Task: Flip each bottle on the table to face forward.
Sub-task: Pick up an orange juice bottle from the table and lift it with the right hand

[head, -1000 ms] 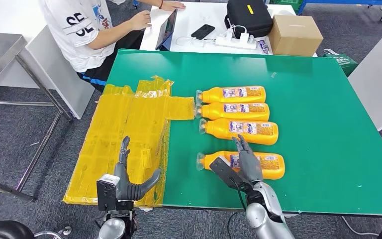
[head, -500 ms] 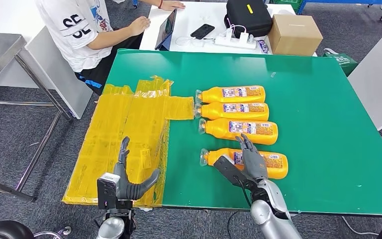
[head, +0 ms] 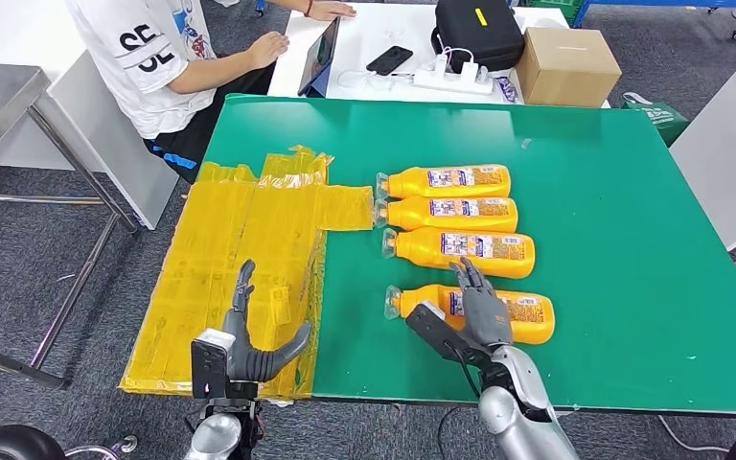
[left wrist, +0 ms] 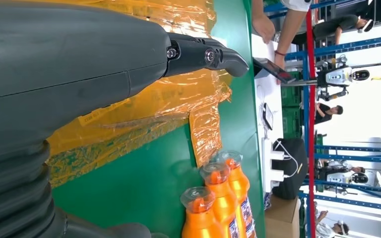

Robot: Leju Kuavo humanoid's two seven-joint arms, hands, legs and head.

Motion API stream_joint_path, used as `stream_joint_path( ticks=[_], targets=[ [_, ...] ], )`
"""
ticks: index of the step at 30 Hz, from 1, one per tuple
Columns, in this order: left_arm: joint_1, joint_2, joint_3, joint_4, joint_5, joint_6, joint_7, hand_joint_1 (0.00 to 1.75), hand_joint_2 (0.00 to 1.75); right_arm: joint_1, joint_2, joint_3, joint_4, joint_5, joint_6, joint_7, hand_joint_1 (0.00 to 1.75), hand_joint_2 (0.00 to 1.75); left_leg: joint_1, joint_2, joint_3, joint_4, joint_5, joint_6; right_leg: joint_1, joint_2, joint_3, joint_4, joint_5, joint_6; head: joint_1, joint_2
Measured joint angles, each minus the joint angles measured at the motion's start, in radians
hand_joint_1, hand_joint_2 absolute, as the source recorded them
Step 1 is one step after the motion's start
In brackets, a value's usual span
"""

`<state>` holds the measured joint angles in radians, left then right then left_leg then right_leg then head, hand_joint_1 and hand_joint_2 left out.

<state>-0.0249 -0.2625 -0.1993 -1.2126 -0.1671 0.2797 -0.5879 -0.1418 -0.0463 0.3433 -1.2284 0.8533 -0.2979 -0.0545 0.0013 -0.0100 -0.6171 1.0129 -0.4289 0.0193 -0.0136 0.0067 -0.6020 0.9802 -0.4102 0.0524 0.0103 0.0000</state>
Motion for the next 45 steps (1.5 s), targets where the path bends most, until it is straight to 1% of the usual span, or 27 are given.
stream_joint_path(
  ticks=[3,7,12,16,21,24,26,28,30,33,36,40,43,45],
  targets=[
    [-0.004,0.000,0.000,0.007,0.000,-0.002,-0.003,0.00,1.75,-0.017,0.002,0.018,-0.002,0.019,-0.028,-0.028,0.00,1.75,0.000,0.000,0.000,0.000,0.000,0.000,0.000,0.000,0.000,0.000,0.000,0.000,0.000,0.000],
    [-0.019,0.000,0.008,0.018,0.022,0.001,-0.012,0.00,1.75,-0.069,0.009,0.051,-0.006,0.039,-0.070,-0.066,0.00,1.75,0.000,0.000,0.000,0.000,0.000,0.000,0.000,0.000,0.000,0.000,0.000,0.000,0.000,0.000],
    [-0.035,0.000,0.018,0.034,0.037,-0.005,-0.014,0.00,1.75,-0.126,0.022,0.094,-0.001,0.022,-0.066,-0.090,0.00,1.75,0.000,0.000,0.000,0.000,0.000,0.000,0.000,0.000,0.000,0.000,0.000,0.000,0.000,0.000],
    [-0.053,0.000,0.034,0.054,0.050,0.001,-0.022,0.00,1.75,-0.147,0.033,0.124,0.005,-0.002,-0.076,-0.122,0.00,1.75,0.000,0.000,0.000,0.000,0.000,0.000,0.000,0.000,0.000,0.000,0.000,0.000,0.000,0.000],
    [-0.060,0.001,0.046,0.072,0.051,-0.001,-0.028,0.00,1.75,-0.151,0.030,0.146,0.005,-0.049,-0.039,-0.130,0.00,1.75,0.000,0.000,-0.001,0.000,0.000,0.000,0.000,0.000,-0.001,0.000,0.000,0.000,0.000,0.000],
    [-0.059,0.001,0.052,0.078,0.049,-0.001,-0.029,0.00,1.75,-0.148,0.014,0.148,-0.003,-0.081,0.000,-0.118,0.00,1.75,0.000,0.000,-0.001,0.000,0.000,0.000,0.000,0.000,-0.001,0.000,0.000,0.000,0.000,0.000],
    [-0.056,0.002,0.057,0.081,0.047,-0.001,-0.031,0.00,1.75,-0.141,-0.013,0.148,-0.020,-0.130,0.065,-0.107,0.00,1.75,0.000,-0.001,-0.001,0.000,0.000,0.000,0.000,0.000,-0.001,0.000,0.000,0.000,0.000,0.000],
    [-0.053,0.004,0.063,0.085,0.046,-0.001,-0.036,0.00,1.75,-0.130,-0.056,0.148,-0.043,-0.189,0.149,-0.100,0.00,1.75,0.000,-0.001,-0.001,0.000,0.000,0.000,0.000,0.000,-0.001,0.000,0.000,0.000,0.000,0.000],
    [-0.052,0.006,0.070,0.090,0.044,-0.001,-0.043,0.00,1.75,-0.118,-0.113,0.147,-0.070,-0.241,0.228,-0.096,0.00,1.75,-0.001,-0.001,-0.001,0.000,0.000,0.000,0.000,-0.001,-0.001,0.000,0.000,0.000,0.000,0.000],
    [-0.051,0.009,0.082,0.096,0.040,-0.003,-0.052,0.00,1.75,-0.090,-0.216,0.133,-0.129,-0.292,0.302,-0.090,0.00,1.75,-0.001,-0.003,-0.002,0.001,0.000,0.001,-0.001,-0.001,-0.001,0.000,0.000,0.000,0.000,0.000],
    [-0.051,0.012,0.091,0.102,0.037,-0.007,-0.056,0.00,1.75,-0.059,-0.301,0.112,-0.190,-0.309,0.336,-0.080,0.00,1.75,-0.001,-0.002,-0.002,0.001,0.000,0.001,-0.001,-0.001,-0.001,0.000,0.000,0.000,0.000,0.000],
    [-0.051,0.013,0.098,0.109,0.028,-0.009,-0.060,0.00,1.75,-0.010,-0.390,0.091,-0.282,-0.313,0.361,-0.050,0.00,1.75,-0.001,-0.001,-0.002,0.001,-0.001,0.001,-0.001,-0.001,-0.002,-0.001,0.000,0.000,0.000,0.000],
    [-0.052,0.013,0.101,0.115,0.000,0.009,-0.063,0.00,1.75,0.017,-0.439,0.074,-0.332,-0.280,0.366,-0.028,0.00,1.75,-0.001,-0.001,-0.002,0.000,-0.001,0.001,0.000,-0.001,-0.002,0.000,0.000,0.000,0.000,0.000],
    [-0.052,0.011,0.101,0.120,-0.018,0.019,-0.064,0.00,1.75,0.026,-0.456,0.066,-0.348,-0.251,0.361,-0.020,0.00,1.75,-0.001,0.000,-0.002,0.000,-0.001,0.001,0.000,-0.001,-0.002,0.000,0.000,0.000,0.000,0.000]
  ],
)
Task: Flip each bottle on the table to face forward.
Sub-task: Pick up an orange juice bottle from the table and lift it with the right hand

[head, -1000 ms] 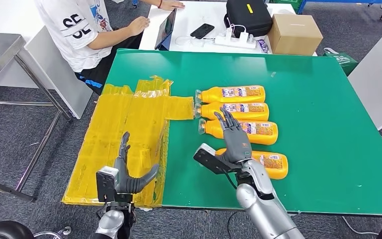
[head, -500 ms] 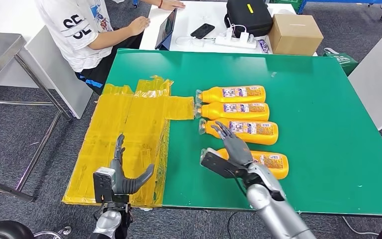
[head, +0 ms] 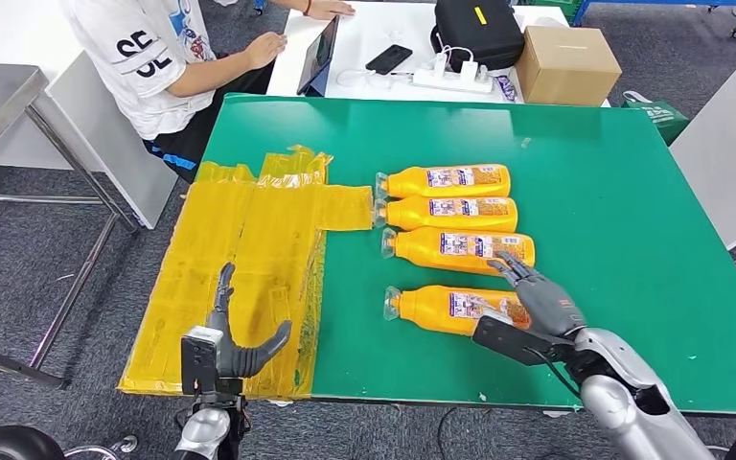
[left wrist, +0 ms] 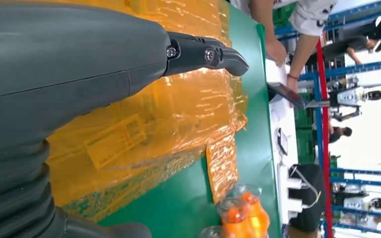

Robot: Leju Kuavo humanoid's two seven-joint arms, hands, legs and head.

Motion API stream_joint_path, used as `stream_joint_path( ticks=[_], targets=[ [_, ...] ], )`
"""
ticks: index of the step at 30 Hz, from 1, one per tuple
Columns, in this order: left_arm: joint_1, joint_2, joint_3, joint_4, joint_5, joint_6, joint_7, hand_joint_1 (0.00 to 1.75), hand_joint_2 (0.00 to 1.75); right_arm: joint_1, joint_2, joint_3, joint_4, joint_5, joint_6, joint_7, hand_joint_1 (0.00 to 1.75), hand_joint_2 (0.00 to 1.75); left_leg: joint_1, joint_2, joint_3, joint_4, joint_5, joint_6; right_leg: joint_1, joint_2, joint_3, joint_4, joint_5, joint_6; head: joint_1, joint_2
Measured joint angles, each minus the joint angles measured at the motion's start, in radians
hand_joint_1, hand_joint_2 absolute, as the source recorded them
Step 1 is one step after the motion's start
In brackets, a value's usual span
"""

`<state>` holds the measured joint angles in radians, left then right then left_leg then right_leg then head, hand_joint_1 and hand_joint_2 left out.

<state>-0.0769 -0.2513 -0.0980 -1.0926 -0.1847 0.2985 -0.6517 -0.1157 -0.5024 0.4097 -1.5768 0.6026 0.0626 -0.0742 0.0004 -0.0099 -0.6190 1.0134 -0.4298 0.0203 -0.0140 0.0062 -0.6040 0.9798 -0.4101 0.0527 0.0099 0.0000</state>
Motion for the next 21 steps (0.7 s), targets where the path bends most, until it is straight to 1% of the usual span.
stream_joint_path(
  ticks=[6,11,16,21],
  targets=[
    [0.000,-0.006,0.000,0.011,-0.006,0.002,-0.001,0.00,1.75,0.013,-0.019,-0.005,-0.020,0.020,-0.007,0.007,0.00,1.75,0.000,0.000,0.000,0.000,0.000,0.000,0.000,0.000,0.000,0.000,0.000,0.000,0.000,0.000],
    [-0.001,-0.008,-0.004,0.022,-0.006,-0.018,0.001,0.00,1.75,0.004,-0.021,-0.003,-0.005,0.002,0.037,0.011,0.00,1.75,0.000,0.000,0.000,0.000,0.000,0.000,0.000,0.000,0.000,0.000,0.000,0.000,0.000,0.000],
    [-0.012,-0.012,-0.014,0.034,-0.002,-0.027,0.003,0.00,1.75,-0.036,-0.008,0.009,0.072,-0.005,0.058,0.011,0.00,1.75,0.000,0.000,0.000,0.000,0.000,0.000,0.000,0.000,0.000,0.000,0.000,0.000,0.000,0.000],
    [-0.019,-0.014,-0.021,0.044,0.005,-0.034,0.014,0.00,1.75,-0.089,0.022,0.027,0.193,-0.005,0.053,0.017,0.00,1.75,0.000,0.000,0.000,0.000,0.000,0.000,0.000,0.000,0.000,0.000,0.000,0.000,0.000,0.000]
  ],
)
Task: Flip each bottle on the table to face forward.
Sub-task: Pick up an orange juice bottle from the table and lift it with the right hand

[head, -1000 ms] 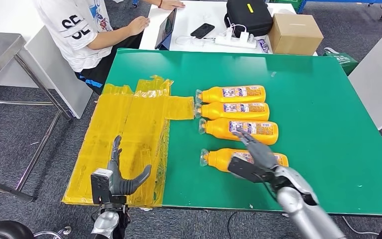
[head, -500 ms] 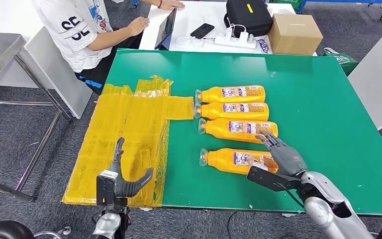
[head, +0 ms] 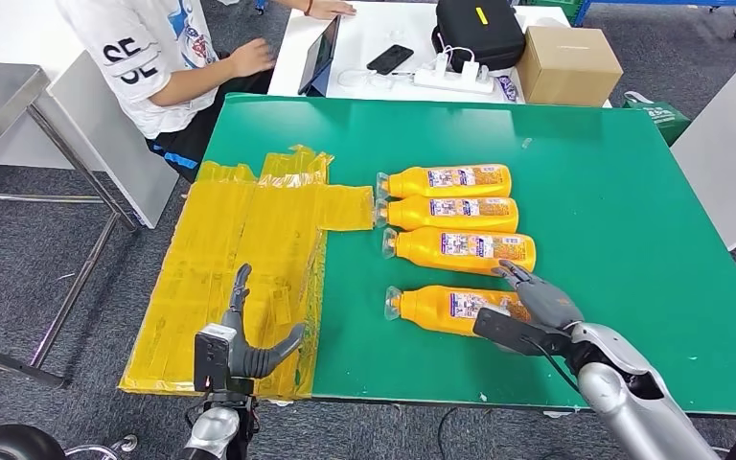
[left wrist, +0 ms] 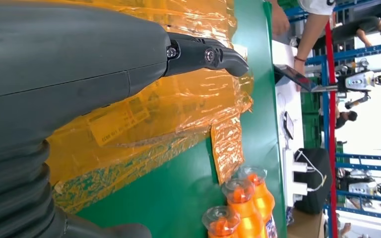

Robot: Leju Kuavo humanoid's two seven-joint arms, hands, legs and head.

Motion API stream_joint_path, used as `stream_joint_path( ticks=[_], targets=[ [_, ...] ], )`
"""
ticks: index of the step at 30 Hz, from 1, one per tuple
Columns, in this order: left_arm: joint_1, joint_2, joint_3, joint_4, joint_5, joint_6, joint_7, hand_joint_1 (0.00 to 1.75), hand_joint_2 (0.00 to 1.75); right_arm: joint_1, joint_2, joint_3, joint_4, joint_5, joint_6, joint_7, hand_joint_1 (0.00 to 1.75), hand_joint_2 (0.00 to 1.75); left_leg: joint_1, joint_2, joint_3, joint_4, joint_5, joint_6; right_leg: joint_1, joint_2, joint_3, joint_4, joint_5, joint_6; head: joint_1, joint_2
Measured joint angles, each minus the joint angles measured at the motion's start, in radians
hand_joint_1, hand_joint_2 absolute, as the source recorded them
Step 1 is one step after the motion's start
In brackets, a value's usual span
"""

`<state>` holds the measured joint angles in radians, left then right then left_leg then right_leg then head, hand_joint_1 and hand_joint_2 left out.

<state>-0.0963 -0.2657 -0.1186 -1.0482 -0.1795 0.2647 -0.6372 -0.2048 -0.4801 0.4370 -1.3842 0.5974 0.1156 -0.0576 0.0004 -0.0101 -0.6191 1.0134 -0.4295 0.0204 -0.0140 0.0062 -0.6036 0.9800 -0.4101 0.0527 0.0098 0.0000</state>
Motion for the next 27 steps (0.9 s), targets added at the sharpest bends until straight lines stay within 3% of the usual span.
stream_joint_path(
  ticks=[13,23,24,25,27],
  targets=[
    [-0.010,0.000,-0.023,0.017,0.010,-0.004,0.013,0.00,1.75,-0.068,0.034,0.015,0.154,-0.021,-0.012,0.002,0.00,1.75,0.000,0.000,0.000,0.000,0.000,0.000,0.000,0.000,0.000,0.000,0.000,0.000,0.000,0.000],
    [-0.015,0.000,-0.027,0.024,0.013,-0.002,0.011,0.00,1.75,-0.066,-0.027,0.023,0.155,-0.099,0.069,0.013,0.03,1.75,0.000,0.000,0.001,0.000,0.000,0.000,0.000,0.000,0.001,0.000,0.000,0.000,0.000,0.000],
    [-0.016,0.000,-0.027,0.025,0.013,-0.002,0.010,0.00,1.75,-0.066,-0.031,0.023,0.155,-0.101,0.071,0.013,0.12,1.75,0.000,0.000,0.001,0.000,0.000,0.000,0.000,0.000,0.001,0.000,0.000,0.000,0.000,0.000],
    [-0.017,0.000,-0.027,0.026,0.014,-0.003,0.010,0.00,1.75,-0.065,-0.033,0.024,0.155,-0.104,0.074,0.013,0.35,1.75,0.000,0.000,0.001,0.000,0.000,0.000,0.000,0.000,0.001,0.000,0.000,0.000,0.000,0.000],
    [-0.020,0.000,-0.028,0.030,0.017,-0.002,0.007,0.00,1.75,-0.065,-0.040,0.027,0.154,-0.117,0.084,0.012,0.99,1.75,0.000,0.000,0.001,0.000,0.000,0.000,0.000,0.000,0.001,0.000,0.000,0.000,0.000,0.000]
  ],
)
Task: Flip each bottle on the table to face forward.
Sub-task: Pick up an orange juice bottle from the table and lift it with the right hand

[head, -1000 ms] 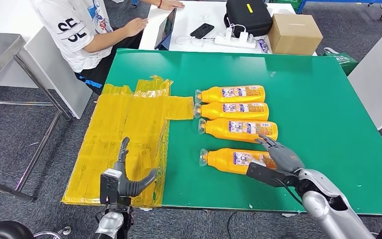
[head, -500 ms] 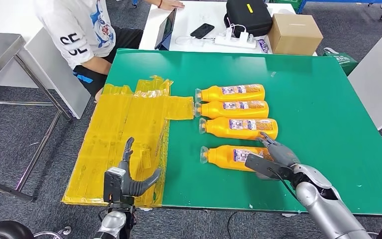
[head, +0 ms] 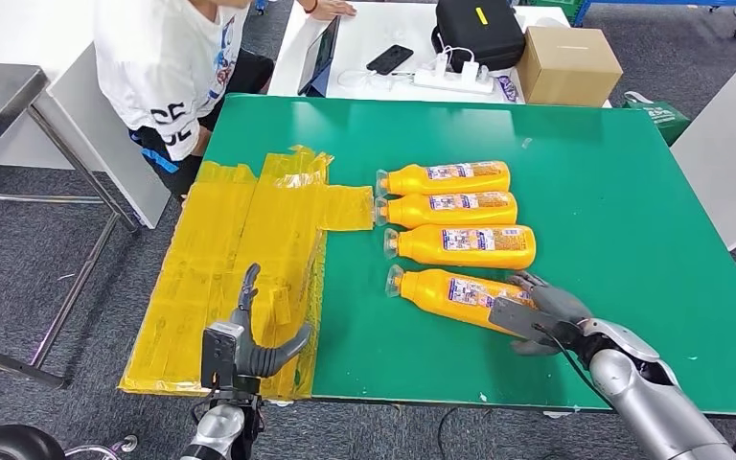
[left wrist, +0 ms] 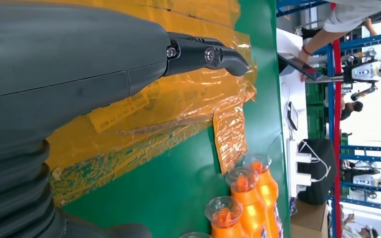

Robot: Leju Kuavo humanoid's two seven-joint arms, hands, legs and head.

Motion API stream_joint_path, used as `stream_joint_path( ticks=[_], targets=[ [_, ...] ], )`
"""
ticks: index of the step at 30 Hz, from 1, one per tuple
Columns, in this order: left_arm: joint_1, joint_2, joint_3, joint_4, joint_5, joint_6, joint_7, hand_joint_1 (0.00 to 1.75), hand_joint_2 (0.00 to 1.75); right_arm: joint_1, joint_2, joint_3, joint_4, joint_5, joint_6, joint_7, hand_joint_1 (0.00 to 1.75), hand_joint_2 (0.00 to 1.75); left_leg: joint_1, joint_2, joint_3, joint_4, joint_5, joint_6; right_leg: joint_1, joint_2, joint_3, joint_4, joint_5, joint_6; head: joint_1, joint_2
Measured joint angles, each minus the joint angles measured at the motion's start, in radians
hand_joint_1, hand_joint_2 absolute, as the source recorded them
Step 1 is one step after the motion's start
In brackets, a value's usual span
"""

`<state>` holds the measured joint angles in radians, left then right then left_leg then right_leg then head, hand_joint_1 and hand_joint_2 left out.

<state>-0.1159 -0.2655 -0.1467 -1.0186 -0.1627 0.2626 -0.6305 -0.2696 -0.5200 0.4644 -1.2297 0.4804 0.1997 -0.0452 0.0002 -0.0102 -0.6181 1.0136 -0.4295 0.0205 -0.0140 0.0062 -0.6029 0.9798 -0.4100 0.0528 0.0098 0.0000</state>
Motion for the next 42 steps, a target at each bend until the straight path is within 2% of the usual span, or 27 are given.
stream_joint_path(
  ticks=[1,2,6,10,17,21,26,29,42],
  targets=[
    [-0.002,0.000,-0.001,0.002,-0.002,0.006,-0.003,0.00,1.75,0.001,-0.005,0.002,-0.002,-0.008,0.005,0.000,1.24,1.75,0.000,0.000,0.000,0.000,0.000,0.000,0.000,0.000,0.000,0.000,0.000,0.000,0.000,0.000],
    [-0.004,0.000,-0.002,0.004,-0.006,0.014,-0.007,0.00,1.75,0.003,-0.010,0.004,-0.004,-0.016,0.009,0.000,1.34,1.75,0.000,0.000,0.000,0.000,0.000,0.000,0.000,0.000,0.000,0.000,0.000,0.000,0.000,0.000],
    [-0.013,0.000,-0.013,0.012,-0.017,0.034,-0.014,0.00,1.75,0.011,-0.026,0.012,-0.014,-0.033,0.011,-0.002,1.36,1.75,0.000,0.000,0.000,0.000,0.000,0.000,0.000,0.000,0.000,0.000,0.000,0.000,0.000,0.000],
    [-0.018,0.000,-0.017,0.019,-0.016,0.036,-0.015,0.00,1.75,0.014,-0.035,0.017,-0.018,-0.035,0.010,-0.003,1.50,1.75,0.000,0.000,0.000,0.000,0.000,0.000,0.000,0.000,0.000,0.000,0.000,0.000,0.000,0.000],
    [-0.023,0.000,-0.017,0.025,0.011,0.007,-0.008,0.00,1.75,0.019,-0.032,0.023,-0.018,-0.033,-0.003,-0.002,1.52,1.75,0.000,0.000,0.000,0.000,0.000,0.000,0.000,0.000,0.000,0.000,0.000,0.000,0.000,0.000],
    [-0.024,0.000,-0.017,0.025,0.017,0.005,-0.005,0.00,1.75,0.021,-0.015,0.025,-0.010,-0.021,-0.038,-0.006,1.73,1.75,0.000,0.001,0.000,0.000,0.000,0.000,0.000,0.000,0.000,0.000,0.000,0.000,0.000,0.000],
    [-0.024,0.000,-0.018,0.025,0.026,-0.008,0.004,0.00,1.75,0.040,0.051,0.004,0.006,0.011,-0.118,-0.083,1.75,1.75,0.001,0.001,0.001,0.000,0.000,0.000,0.000,0.000,0.000,0.000,0.000,0.000,0.000,0.000],
    [-0.024,0.000,-0.018,0.025,0.027,-0.011,0.005,0.00,1.75,0.049,0.089,-0.005,0.010,0.019,-0.135,-0.102,1.75,1.75,0.001,0.001,0.001,0.000,0.000,0.000,0.000,0.000,0.000,0.000,0.000,0.000,0.000,0.000],
    [-0.024,0.000,-0.018,0.025,0.027,-0.012,0.006,0.00,1.75,0.053,0.131,-0.026,0.021,0.020,-0.137,-0.106,1.75,1.75,0.001,0.001,0.001,0.000,0.000,0.000,0.000,0.000,0.000,0.000,0.000,0.000,0.000,0.000]
  ],
)
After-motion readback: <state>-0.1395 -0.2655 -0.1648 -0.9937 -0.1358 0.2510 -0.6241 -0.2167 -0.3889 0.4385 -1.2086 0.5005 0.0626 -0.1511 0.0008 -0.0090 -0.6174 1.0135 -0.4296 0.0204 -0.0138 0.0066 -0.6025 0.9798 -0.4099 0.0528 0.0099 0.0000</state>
